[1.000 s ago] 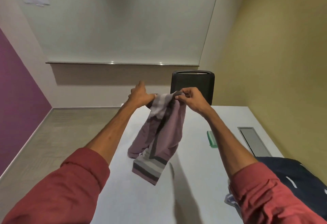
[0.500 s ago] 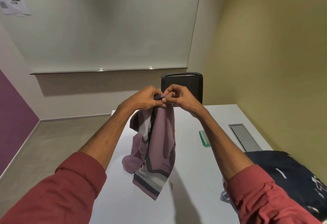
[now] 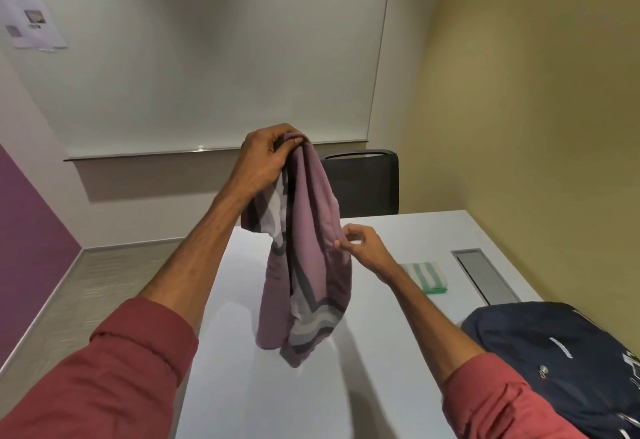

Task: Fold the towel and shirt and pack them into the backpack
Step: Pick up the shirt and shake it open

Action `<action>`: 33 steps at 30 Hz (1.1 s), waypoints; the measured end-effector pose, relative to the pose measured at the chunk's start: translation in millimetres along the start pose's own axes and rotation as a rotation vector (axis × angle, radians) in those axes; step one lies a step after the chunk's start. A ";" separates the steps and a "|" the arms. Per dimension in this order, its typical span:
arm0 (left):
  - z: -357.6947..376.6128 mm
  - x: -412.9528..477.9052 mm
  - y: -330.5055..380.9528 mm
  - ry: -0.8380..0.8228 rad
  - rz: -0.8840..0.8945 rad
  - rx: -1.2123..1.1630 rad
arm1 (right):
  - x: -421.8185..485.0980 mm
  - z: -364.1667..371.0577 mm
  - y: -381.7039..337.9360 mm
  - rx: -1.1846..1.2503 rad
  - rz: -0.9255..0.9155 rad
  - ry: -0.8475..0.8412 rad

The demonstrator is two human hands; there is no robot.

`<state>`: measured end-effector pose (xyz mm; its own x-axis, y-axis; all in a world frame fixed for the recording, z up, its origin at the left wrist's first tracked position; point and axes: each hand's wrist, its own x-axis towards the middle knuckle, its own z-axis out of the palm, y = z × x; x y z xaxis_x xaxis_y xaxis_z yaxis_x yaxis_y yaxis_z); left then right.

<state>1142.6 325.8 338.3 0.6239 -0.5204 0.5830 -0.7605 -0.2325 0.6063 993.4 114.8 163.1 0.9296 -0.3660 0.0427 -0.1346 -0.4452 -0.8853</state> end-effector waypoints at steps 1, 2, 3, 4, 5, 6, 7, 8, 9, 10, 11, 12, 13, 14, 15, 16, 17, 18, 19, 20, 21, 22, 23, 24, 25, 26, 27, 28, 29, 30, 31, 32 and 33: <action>-4.2 1.3 -1.9 0.021 -0.002 0.018 | -0.4 -0.5 6.3 0.015 0.010 0.012; -8.0 2.0 -3.7 0.033 -0.009 0.038 | 0.0 -1.0 11.5 0.015 0.017 0.029; -10.9 1.9 -5.9 0.043 -0.018 0.053 | 0.6 -1.4 14.4 -0.002 0.026 0.058; -12.3 1.6 -8.2 0.058 -0.024 0.059 | 1.8 -2.3 16.2 -0.019 0.034 0.096; -13.5 0.6 -10.0 0.078 -0.029 0.058 | 3.0 -3.7 17.4 -0.016 0.046 0.122; -14.8 -0.3 -12.3 0.102 -0.039 0.055 | 4.2 -5.1 19.1 0.005 0.061 0.118; -16.5 -0.6 -14.2 0.130 -0.055 0.051 | 4.8 -6.8 20.1 0.022 0.072 0.078; -19.0 -0.2 -16.2 0.161 -0.074 0.047 | 5.2 -8.7 23.2 0.001 0.077 0.011; -21.8 0.6 -18.3 0.187 -0.092 0.042 | 6.2 -10.4 28.1 -0.071 0.074 -0.067; -24.4 1.3 -19.8 0.202 -0.104 0.038 | 7.5 -11.8 35.7 -0.157 0.064 -0.128; -26.7 1.7 -20.9 0.202 -0.107 0.038 | 8.7 -12.6 43.1 -0.232 0.057 -0.159; -28.7 1.6 -21.3 0.193 -0.101 0.047 | 9.9 -13.4 50.9 -0.268 0.056 -0.163; -30.6 1.2 -21.7 0.182 -0.090 0.058 | 10.3 -14.0 55.5 -0.274 0.065 -0.150; -32.0 0.5 -23.1 0.177 -0.084 0.066 | 10.7 -15.1 58.0 -0.252 0.076 -0.127; -33.6 -0.4 -25.3 0.182 -0.084 0.073 | 11.8 -17.4 59.6 -0.227 0.096 -0.097; -35.1 -2.0 -27.4 0.201 -0.090 0.078 | 12.7 -20.4 62.7 -0.206 0.122 -0.061; -37.1 -3.5 -30.1 0.233 -0.100 0.087 | 13.1 -23.7 65.2 -0.206 0.148 -0.026; -39.0 -5.1 -32.8 0.270 -0.106 0.104 | 15.3 -27.2 70.2 -0.222 0.163 0.009; -40.9 -6.9 -35.7 0.302 -0.109 0.134 | 17.1 -30.6 73.9 -0.263 0.182 0.051; -43.0 -8.7 -38.4 0.318 -0.110 0.172 | 18.3 -34.3 77.3 -0.294 0.195 0.097; -45.5 -10.3 -41.8 0.321 -0.111 0.218 | 18.9 -38.9 77.2 -0.321 0.195 0.150; -47.4 -12.2 -45.3 0.320 -0.114 0.267 | 19.6 -43.6 76.7 -0.354 0.189 0.207; -49.3 -14.3 -50.5 0.326 -0.127 0.321 | 21.0 -49.7 75.6 -0.383 0.195 0.261; -50.8 -17.2 -54.8 0.345 -0.148 0.378 | 20.7 -56.5 70.8 -0.393 0.194 0.317; -52.0 -20.6 -59.7 0.372 -0.181 0.433 | 22.1 -64.2 65.6 -0.379 0.187 0.375; -52.6 -24.7 -65.3 0.399 -0.221 0.483 | 25.2 -72.3 60.4 -0.349 0.169 0.427; -53.4 -28.5 -71.8 0.419 -0.259 0.533 | 28.6 -81.0 52.4 -0.319 0.145 0.473; -54.7 -32.3 -77.9 0.426 -0.288 0.573 | 32.6 -90.1 41.5 -0.297 0.111 0.515; -56.1 -35.9 -85.9 0.420 -0.310 0.602 | 36.8 -99.2 29.9 -0.291 0.071 0.555; -57.3 -39.6 -93.0 0.410 -0.329 0.621 | 41.2 -108.0 18.9 -0.285 0.031 0.584; -58.1 -43.0 -101.4 0.399 -0.347 0.643 | 46.2 -116.7 8.4 -0.273 -0.003 0.601; -58.6 -45.6 -107.8 0.389 -0.368 0.663 | 51.4 -124.9 -1.6 -0.253 -0.036 0.603; -58.7 -46.7 -114.2 0.377 -0.392 0.679 | 57.8 -131.2 -8.3 -0.238 -0.064 0.590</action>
<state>1210.8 424.8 273.5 0.7900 -0.0214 0.6128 -0.3464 -0.8402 0.4173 1003.2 -9.9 233.7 0.6024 -0.6910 0.3995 -0.2210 -0.6253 -0.7484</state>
